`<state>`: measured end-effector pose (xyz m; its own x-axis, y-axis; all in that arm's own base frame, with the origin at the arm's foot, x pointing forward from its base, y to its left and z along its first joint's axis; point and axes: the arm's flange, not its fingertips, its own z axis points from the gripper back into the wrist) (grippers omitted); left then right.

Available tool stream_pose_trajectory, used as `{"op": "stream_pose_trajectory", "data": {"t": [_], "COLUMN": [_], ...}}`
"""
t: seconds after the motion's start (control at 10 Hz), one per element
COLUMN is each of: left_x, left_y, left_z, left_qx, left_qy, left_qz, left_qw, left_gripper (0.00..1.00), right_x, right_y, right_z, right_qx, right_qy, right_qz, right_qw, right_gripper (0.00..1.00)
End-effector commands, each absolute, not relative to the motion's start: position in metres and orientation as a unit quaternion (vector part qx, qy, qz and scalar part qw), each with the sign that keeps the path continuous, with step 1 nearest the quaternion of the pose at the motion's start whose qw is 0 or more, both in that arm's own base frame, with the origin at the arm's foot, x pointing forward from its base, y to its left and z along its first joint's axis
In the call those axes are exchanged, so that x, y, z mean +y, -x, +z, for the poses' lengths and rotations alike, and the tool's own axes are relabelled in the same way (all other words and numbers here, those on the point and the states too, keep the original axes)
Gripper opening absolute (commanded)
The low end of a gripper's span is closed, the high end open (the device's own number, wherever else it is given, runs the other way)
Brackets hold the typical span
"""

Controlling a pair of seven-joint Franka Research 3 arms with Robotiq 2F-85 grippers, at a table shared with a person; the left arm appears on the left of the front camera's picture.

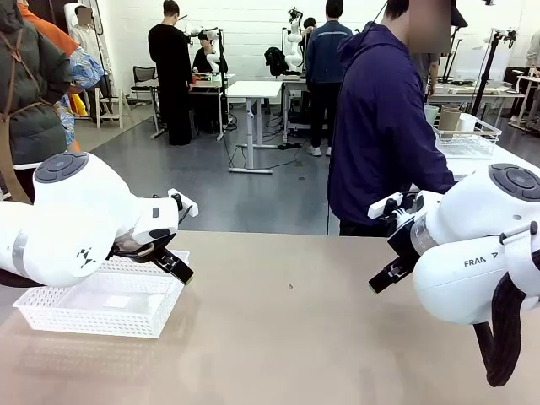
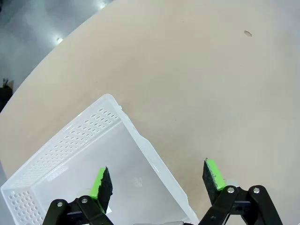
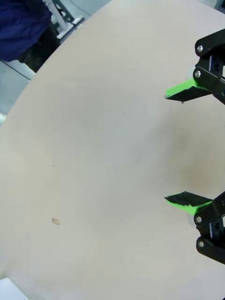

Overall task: Clean and organize the cups into the basket.
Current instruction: Pick up the Organizing basket and move it to the center of the table, then pick up the Reusable plastic cup from the right side of the table and place it inside the Organizing basket.

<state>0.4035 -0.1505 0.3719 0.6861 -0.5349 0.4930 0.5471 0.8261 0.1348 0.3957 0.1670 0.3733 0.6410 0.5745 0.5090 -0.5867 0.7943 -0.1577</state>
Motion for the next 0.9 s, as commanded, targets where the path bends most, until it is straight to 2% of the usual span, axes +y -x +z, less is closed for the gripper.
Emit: {"op": "stream_pose_trajectory", "data": {"t": [0.0,0.6,0.8], "left_x": [-0.15,-0.151,-0.137], "left_y": [-0.404,-0.404,-0.312], "left_z": [0.372,0.372,0.431], "left_qx": [-0.265,-0.265,-0.277], "left_qy": [0.011,0.012,0.017], "left_qz": [-0.295,-0.295,-0.334], "left_qw": [0.918,0.918,0.901], "left_gripper": [1.0,1.0,1.0], "right_x": [0.167,0.167,0.157], "right_y": [-0.396,-0.396,-0.298], "right_z": [0.373,0.373,0.391], "right_qx": [-0.277,-0.277,-0.304], "right_qy": [-0.011,-0.011,0.027], "right_qz": [0.321,0.321,0.33], "right_qw": [0.906,0.906,0.893], "right_gripper": [1.0,1.0,1.0]}}
